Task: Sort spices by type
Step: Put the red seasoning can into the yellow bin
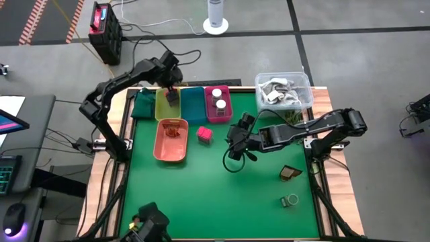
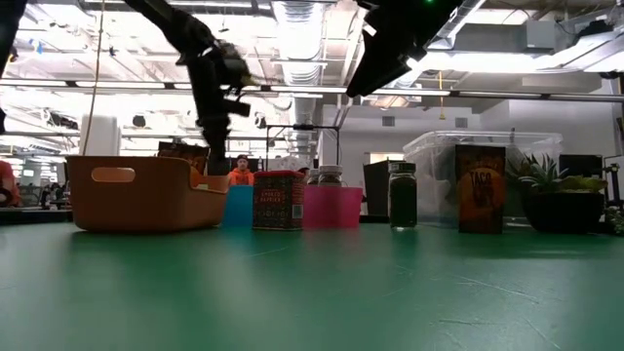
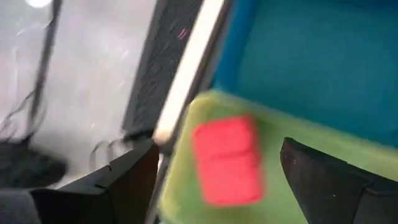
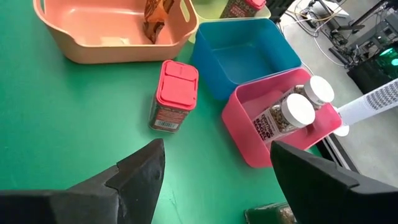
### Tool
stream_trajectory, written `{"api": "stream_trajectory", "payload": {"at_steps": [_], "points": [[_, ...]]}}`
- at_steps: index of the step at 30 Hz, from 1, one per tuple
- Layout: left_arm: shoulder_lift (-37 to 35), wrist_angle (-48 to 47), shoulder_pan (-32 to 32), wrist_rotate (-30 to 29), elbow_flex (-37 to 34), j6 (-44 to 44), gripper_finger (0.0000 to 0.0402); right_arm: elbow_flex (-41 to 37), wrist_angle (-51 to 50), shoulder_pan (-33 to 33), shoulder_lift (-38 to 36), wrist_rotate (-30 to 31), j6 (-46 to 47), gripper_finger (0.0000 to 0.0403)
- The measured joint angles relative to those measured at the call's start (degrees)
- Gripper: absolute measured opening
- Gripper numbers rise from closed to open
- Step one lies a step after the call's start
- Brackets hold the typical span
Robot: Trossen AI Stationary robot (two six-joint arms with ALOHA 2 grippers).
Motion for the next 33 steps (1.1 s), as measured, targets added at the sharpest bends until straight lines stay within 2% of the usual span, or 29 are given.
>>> {"api": "stream_trajectory", "payload": {"at_steps": [4, 9, 16, 23, 27, 33], "points": [[-0.1, -6.6, -6.2, 6.0, 2.2, -0.7, 0.0322, 0.0, -1.5, 0.0, 0.0, 0.0, 0.0, 0.0321], [0.0, -10.1, -18.6, 7.6, 1.8, 0.2, 0.0322, -0.2, -5.2, -0.1, 0.0, 0.3, -0.5, 0.0321], [-0.3, -5.7, -31.1, 7.5, 1.8, -2.0, 0.0322, -12.5, 5.6, -2.6, -6.1, 0.1, -3.1, 0.0313], [-0.3, -0.3, -36.5, 7.5, 1.8, -4.2, 0.0322, -24.2, 12.2, -5.0, -18.6, -1.3, -0.7, 0.0302], [-0.3, 3.9, -37.3, 7.5, 1.8, -5.1, 0.0322, -29.7, 17.3, -4.9, -25.3, -1.4, -0.7, 0.0302], [4.6, 9.0, -37.4, 7.7, 1.8, -6.7, 0.0322, -34.3, 23.5, -4.9, -30.5, -1.5, -0.8, 0.0302]]}}
